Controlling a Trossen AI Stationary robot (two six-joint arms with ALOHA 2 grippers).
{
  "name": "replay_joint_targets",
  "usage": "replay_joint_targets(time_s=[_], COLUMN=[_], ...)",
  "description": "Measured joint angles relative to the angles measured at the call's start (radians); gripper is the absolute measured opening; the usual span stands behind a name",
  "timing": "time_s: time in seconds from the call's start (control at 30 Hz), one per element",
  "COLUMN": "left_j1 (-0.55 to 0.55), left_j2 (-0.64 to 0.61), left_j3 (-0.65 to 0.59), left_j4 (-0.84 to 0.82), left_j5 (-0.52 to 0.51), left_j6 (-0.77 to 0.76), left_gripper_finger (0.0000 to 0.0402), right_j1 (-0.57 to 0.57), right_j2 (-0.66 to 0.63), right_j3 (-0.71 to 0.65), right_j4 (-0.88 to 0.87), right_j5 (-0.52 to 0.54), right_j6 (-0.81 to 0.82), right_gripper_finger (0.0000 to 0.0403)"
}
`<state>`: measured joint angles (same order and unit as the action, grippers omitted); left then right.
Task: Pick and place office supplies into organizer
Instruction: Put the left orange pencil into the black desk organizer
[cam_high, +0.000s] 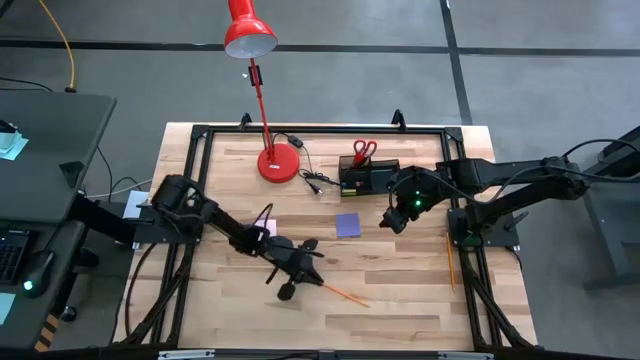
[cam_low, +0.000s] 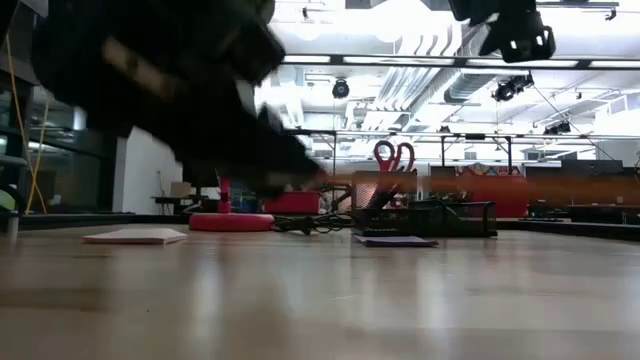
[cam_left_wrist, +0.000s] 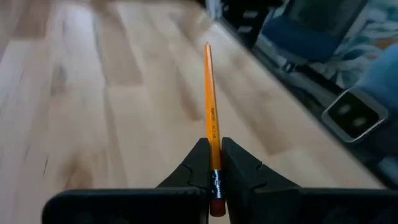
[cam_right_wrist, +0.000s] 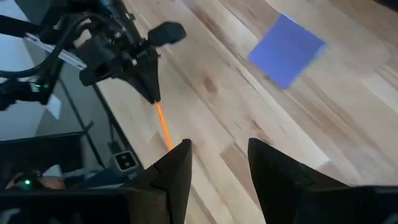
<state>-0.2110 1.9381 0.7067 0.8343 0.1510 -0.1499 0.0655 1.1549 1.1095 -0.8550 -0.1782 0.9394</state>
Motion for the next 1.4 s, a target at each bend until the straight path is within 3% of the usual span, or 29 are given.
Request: replay_joint_targets(time_s=[0.17, 0.43, 0.77, 1.4], left_j1=[0.039, 0.089, 0.094, 0.095], left_j2=[-0.095, -0.155, -0.154, -0.155], left_j3=[0.01, 0.084, 0.117, 0.117], left_j4=[-0.011, -0.164, -0.14, -0.116], left_j5=[0.024, 0.185, 0.291, 0.272], left_j6=[-0.01, -0.049, -0.117, -0.159], left_gripper_finger=[0.0007, 0.0007, 0.0007, 0.0007], right_j1=[0.001, 0.01, 0.078, 0.167], right_j2=[0.039, 0.205, 0.354, 0.496], right_j3=[0.0, 0.0, 0.0, 0.0], right_j4=[0.078, 0.258, 0.413, 0.675], right_j5=[-0.059, -0.311, -0.528, -0.52], right_j6=[0.032, 0.003, -0.024, 0.117], right_gripper_finger=[0.0169, 0.0252, 0.0245, 0.0232])
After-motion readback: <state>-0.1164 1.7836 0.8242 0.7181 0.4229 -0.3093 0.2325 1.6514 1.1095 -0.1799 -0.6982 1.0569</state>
